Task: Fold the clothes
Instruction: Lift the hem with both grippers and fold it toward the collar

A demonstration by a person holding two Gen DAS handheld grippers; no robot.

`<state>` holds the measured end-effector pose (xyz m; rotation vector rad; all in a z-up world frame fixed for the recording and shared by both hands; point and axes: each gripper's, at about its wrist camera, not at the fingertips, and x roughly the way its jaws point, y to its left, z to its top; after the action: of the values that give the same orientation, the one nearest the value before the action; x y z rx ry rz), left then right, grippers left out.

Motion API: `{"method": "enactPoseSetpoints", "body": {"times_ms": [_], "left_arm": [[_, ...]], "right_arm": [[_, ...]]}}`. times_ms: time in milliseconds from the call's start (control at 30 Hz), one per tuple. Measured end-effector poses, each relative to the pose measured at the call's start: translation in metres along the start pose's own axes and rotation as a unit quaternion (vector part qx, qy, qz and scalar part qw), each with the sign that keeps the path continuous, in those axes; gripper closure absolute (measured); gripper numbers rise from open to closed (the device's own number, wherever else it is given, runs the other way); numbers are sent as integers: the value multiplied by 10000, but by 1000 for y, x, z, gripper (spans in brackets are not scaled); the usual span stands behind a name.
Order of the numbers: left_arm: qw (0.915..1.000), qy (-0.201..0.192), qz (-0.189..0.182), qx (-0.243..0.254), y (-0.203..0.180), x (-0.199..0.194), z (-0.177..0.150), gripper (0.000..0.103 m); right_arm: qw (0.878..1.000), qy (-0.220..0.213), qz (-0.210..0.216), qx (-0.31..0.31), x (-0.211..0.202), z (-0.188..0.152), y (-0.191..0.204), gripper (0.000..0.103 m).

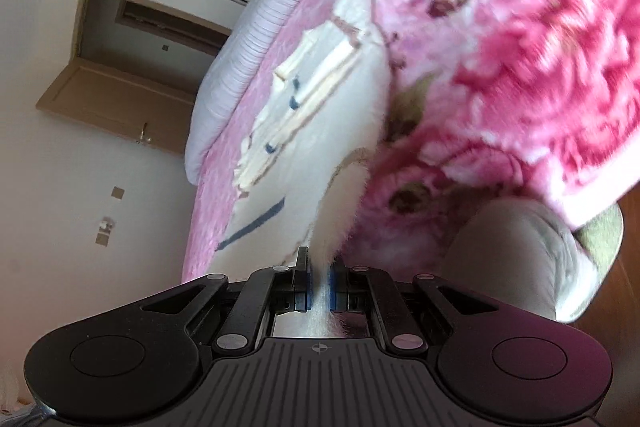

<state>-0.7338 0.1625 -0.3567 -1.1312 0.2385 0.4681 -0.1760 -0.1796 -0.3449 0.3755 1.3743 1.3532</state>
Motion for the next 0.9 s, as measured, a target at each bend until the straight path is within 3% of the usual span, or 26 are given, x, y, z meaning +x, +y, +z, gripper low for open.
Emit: {"method": "enactPoseSetpoints", "body": {"times_ms": [100, 200, 300, 367, 433, 467, 533, 600, 700, 800, 900], "left_arm": [[9996, 24, -206, 178, -14, 16, 39, 98], [9985, 52, -403, 358, -27, 51, 91, 98], [9983, -35, -347, 476, -37, 101, 154, 98], [9991, 26, -243, 341, -32, 142, 191, 93], [9999, 64, -65, 132, -21, 180, 223, 92], [10000, 41, 89, -12, -13, 197, 236, 89], [9988, -27, 488, -72, 2, 218, 257, 79], [9984, 45, 561, 46, 11, 222, 261, 75], [9977, 183, 609, 248, 22, 228, 264, 75], [9963, 320, 657, 450, 33, 234, 268, 74], [9948, 546, 542, 669, 29, 250, 263, 64]], "right_arm": [[9994, -76, 102, -314, 2, 29, 20, 97], [9970, -233, 328, -667, 14, 80, 44, 97], [9950, -409, 480, -780, 45, 144, 63, 97], [9959, -549, 432, -579, 78, 190, 65, 97], [9975, -638, 272, 134, 118, 234, 50, 95], [9965, -654, 169, 486, 138, 253, 41, 91], [9932, -678, -313, 895, 169, 279, 20, 58], [9901, -796, -726, 900, 185, 293, 6, 53], [9920, -803, -824, 527, 186, 294, -9, 52], [9907, -673, -1147, -299, 190, 288, -10, 52], [9859, -448, -1234, -1041, 201, 283, -3, 52]]}}
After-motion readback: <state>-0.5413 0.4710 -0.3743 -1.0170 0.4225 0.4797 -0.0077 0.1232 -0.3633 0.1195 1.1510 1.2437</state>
